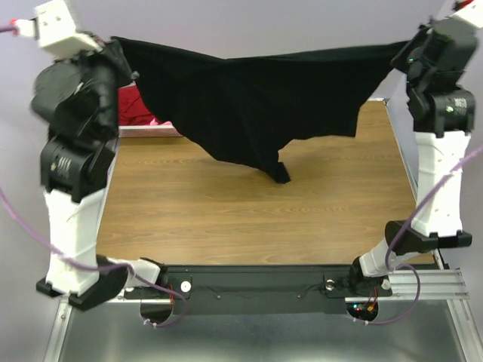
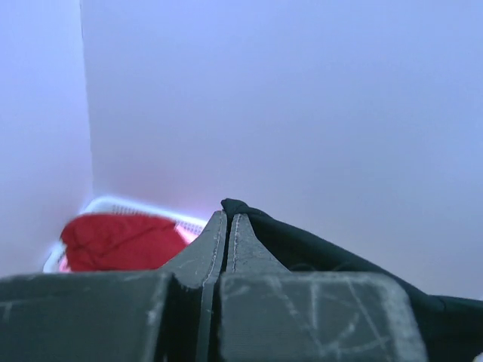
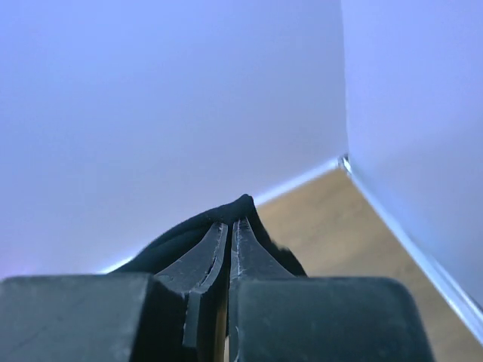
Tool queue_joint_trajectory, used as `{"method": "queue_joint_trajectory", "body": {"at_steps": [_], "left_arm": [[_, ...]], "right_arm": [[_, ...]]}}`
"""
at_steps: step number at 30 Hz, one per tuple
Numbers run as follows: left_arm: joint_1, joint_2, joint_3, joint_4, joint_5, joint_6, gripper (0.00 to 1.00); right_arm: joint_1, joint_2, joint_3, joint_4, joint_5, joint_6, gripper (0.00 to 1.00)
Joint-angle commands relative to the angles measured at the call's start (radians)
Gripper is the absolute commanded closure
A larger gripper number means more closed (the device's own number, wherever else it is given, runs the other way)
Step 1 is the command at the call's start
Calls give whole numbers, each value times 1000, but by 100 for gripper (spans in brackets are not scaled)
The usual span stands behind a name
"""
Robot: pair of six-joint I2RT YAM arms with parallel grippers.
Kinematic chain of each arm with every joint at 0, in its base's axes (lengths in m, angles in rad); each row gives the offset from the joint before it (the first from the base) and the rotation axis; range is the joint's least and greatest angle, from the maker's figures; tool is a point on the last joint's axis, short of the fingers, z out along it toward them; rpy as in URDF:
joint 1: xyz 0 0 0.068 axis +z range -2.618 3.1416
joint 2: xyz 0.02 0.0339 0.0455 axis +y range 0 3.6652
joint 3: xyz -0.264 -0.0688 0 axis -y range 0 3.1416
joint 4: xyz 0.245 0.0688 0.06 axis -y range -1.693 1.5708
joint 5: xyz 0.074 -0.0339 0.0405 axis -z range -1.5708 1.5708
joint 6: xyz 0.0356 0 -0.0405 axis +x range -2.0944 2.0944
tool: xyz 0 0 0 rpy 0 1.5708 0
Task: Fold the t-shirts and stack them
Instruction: Flatten the tshirt out
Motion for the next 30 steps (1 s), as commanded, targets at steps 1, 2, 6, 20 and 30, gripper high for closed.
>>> {"method": "queue_joint_trajectory", "body": {"at_steps": [1, 2, 6, 20, 30], "left_arm": [[13, -199, -76, 313, 21, 63, 100], [13, -208, -73, 326, 47, 67, 100], [12, -211, 8, 283, 84, 87, 100], [13, -242, 45, 263, 104, 135, 100], [12, -49, 11, 278, 66, 190, 100]], "right_arm": [[-9, -86, 53, 98, 62, -96, 99], [-9, -108, 33, 155, 64, -103, 99], [-11, -201, -24, 228, 45, -142, 99], [-9, -407, -200, 298, -18, -234, 99], [-11, -239, -220, 307, -58, -235, 99]]}}
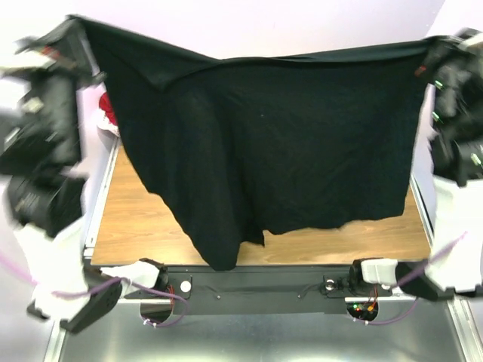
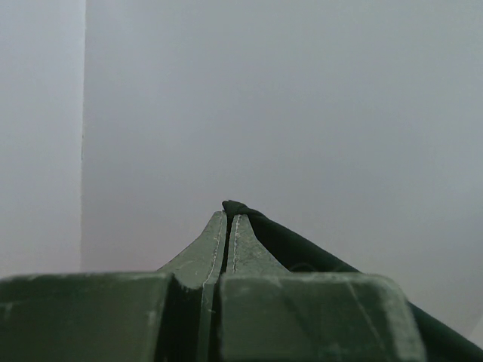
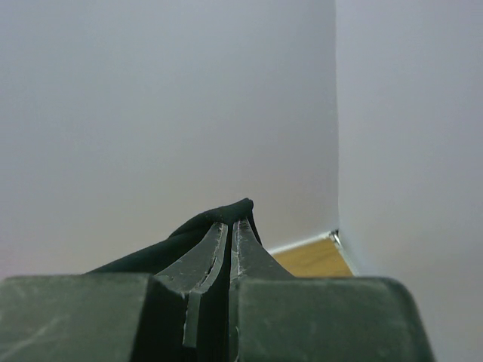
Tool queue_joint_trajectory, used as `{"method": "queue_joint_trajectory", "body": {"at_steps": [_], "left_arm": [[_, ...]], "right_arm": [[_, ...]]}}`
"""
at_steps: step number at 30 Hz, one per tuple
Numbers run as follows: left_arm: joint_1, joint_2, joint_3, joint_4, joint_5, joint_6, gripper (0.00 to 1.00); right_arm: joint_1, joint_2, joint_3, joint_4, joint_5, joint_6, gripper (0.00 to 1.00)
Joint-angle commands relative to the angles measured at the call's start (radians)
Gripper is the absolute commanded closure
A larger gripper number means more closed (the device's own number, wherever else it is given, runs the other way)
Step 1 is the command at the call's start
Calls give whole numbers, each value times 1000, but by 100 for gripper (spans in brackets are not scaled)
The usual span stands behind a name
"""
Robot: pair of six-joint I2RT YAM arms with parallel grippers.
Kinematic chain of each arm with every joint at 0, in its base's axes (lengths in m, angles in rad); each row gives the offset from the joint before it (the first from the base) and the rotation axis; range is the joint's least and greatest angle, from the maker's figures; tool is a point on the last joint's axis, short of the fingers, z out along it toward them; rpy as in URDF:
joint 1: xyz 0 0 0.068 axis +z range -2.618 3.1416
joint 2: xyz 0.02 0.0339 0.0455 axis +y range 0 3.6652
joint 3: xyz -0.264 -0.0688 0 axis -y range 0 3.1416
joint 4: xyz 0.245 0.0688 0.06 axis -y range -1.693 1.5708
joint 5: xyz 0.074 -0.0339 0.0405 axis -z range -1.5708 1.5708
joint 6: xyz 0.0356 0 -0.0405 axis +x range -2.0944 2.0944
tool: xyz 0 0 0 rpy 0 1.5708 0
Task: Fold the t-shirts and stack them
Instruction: Flatten the tshirt out
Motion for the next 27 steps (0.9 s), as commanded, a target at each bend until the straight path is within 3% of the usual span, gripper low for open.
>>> {"method": "queue_joint_trajectory", "body": {"at_steps": [1, 8, 12, 15, 22, 27], "left_arm": [[13, 103, -3, 99, -59, 57, 100], [13, 246, 84, 206, -50, 100, 100], [13, 330, 187, 214, 25, 64, 100], [13, 318, 180, 266, 113, 42, 100], [15, 208, 28, 343, 170, 51, 100], [13, 90, -291, 349, 186, 4, 100]], "right_arm": [[-10, 126, 12, 46, 11, -25, 99], [-11, 325, 202, 98, 2, -31, 99], [-11, 359, 290, 154, 16, -5, 99], [-11, 327, 260, 243, 8, 8, 99], [-11, 122, -69, 482, -29, -49, 99], [-10, -27, -414, 482, -1, -78, 99]]}}
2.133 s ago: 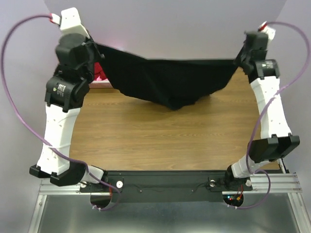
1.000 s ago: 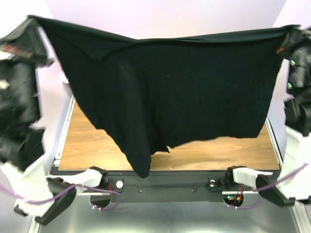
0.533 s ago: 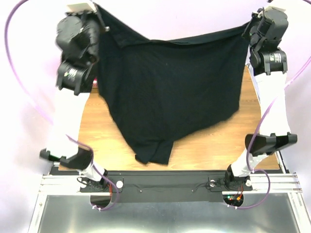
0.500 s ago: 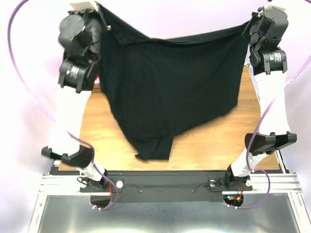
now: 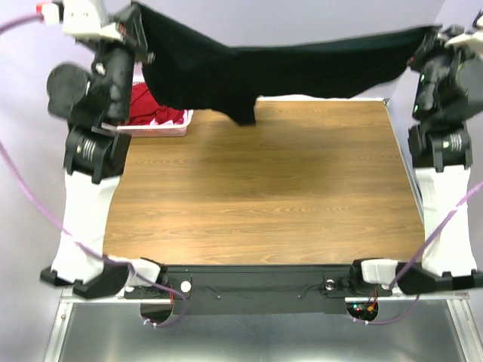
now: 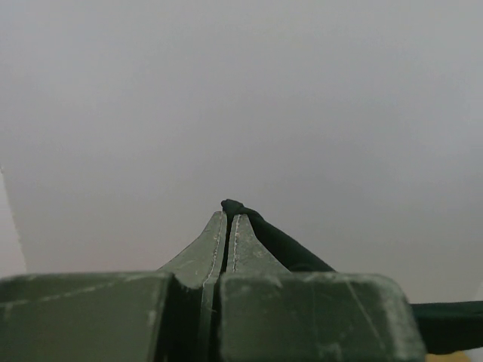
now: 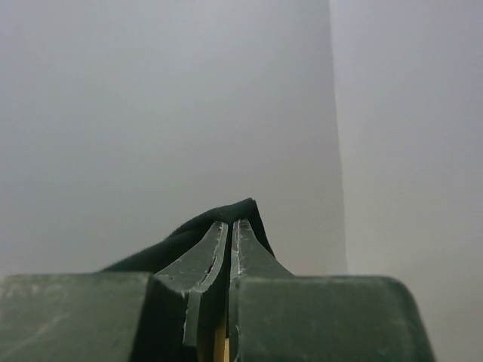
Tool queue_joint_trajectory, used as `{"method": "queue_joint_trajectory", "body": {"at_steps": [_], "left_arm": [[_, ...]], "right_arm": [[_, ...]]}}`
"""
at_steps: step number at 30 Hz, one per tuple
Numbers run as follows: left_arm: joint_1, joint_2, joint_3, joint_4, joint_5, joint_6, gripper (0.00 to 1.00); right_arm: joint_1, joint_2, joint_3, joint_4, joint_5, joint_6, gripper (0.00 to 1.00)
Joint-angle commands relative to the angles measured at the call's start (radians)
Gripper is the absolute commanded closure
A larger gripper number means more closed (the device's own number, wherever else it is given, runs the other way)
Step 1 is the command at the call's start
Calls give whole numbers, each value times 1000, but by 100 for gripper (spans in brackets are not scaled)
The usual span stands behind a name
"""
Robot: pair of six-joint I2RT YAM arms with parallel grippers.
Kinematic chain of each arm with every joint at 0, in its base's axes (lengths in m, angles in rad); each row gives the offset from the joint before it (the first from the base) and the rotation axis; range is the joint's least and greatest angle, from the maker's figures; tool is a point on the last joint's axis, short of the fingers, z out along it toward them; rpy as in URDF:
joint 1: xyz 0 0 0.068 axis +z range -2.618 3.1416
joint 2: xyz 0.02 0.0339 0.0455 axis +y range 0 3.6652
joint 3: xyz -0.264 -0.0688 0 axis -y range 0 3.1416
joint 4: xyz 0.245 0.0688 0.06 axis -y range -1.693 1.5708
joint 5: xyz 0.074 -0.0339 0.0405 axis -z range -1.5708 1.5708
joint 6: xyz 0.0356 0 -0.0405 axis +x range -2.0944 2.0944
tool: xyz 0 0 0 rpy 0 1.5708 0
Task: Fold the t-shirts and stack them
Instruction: Flatten the tshirt out
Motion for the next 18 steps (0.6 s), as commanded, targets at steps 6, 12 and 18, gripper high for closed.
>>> {"method": "queue_joint_trajectory", "body": {"at_steps": [6, 12, 18], "left_arm": [[7, -259, -685, 75, 61, -259, 100], [9, -489, -1101, -147, 42, -487, 100], [7, -676, -1351, -400, -19, -668, 100]], "right_arm": [[-8, -244, -706, 83, 97, -1, 99], [-8, -405, -1032, -17, 189, 131, 99], [-9, -523, -1198, -212, 30, 292, 99]]}}
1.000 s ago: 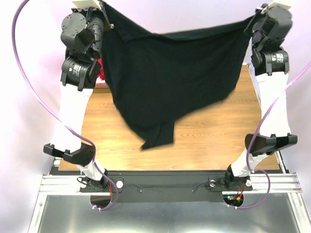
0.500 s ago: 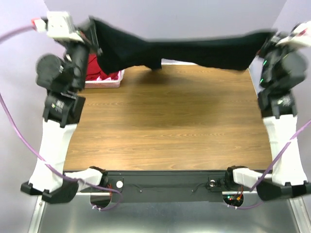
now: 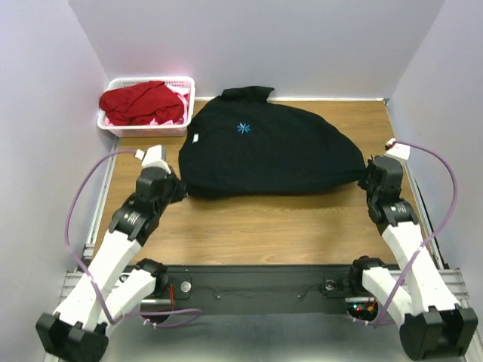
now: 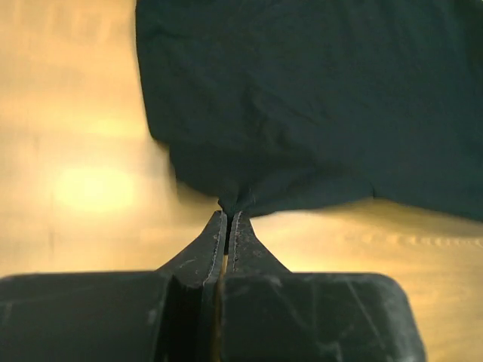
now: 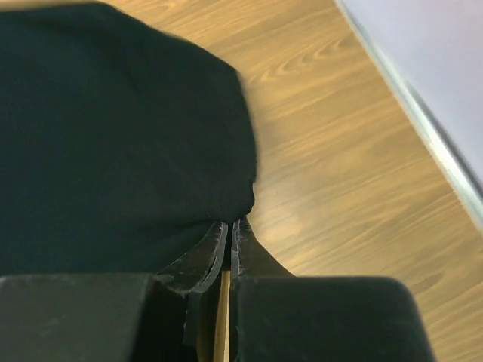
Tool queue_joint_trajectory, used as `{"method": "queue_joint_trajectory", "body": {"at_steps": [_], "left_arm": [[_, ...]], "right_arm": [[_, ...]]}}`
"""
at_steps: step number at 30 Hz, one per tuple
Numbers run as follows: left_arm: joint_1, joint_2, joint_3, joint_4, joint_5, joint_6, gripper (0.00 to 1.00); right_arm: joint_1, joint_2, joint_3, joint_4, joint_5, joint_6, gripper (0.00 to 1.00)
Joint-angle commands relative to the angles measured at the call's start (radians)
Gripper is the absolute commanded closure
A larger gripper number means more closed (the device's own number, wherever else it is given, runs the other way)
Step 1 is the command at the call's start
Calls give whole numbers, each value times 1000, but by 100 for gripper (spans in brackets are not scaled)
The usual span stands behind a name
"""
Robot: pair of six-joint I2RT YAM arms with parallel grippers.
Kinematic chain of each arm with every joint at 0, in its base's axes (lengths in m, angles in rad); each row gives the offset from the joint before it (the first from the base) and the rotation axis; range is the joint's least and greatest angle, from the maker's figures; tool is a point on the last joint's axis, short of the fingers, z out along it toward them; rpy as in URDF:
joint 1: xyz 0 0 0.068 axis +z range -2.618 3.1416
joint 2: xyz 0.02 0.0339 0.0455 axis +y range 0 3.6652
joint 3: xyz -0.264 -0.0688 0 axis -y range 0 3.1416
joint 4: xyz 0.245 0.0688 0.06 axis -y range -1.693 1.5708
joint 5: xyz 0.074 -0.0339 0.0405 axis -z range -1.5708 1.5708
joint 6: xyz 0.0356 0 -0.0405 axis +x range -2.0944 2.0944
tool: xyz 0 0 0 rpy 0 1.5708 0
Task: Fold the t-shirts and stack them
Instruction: Flatten the tshirt out
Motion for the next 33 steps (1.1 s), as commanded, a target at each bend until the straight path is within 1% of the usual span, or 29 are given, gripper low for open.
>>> {"method": "queue_joint_trajectory", "body": {"at_steps": [1, 3, 4, 9, 11, 13, 18, 21, 23, 27, 30, 33], "left_arm": [[9, -130, -50, -132, -76, -173, 100], [9, -130, -59, -176, -122, -227, 100], [9, -123, -59, -187, -122, -229, 100], [9, -64, -64, -204, -80, -292, 100], [9, -63, -79, -204, -63, -312, 100], [9, -81, -78, -212, -89, -333, 100], [9, -126, -65, -224, -142, -341, 100], [9, -120, -52, -200, -156, -304, 100], [7, -84, -35, -192, -161, -283, 100], [9, -35, -9, -172, -181, -243, 100], [7, -37, -5, -183, -181, -256, 100], [9, -73, -19, -253, -178, -337, 99]], "right_arm": [[-8, -56, -33, -76, -77, 200, 98], [-8, -42, -55, -104, -152, 228, 97], [-9, -31, -61, -122, -183, 281, 97], [-9, 105, -58, -211, -222, 404, 98], [-9, 124, -81, -231, -228, 449, 98], [-9, 139, -110, -242, -228, 492, 99], [-11, 147, -141, -270, -225, 582, 99], [-9, 144, -156, -290, -225, 605, 99], [-11, 138, -155, -299, -222, 631, 99], [-11, 122, -133, -333, -118, 650, 99], [-11, 109, -124, -382, -90, 688, 99], [-9, 66, -115, -425, -117, 749, 99]]}}
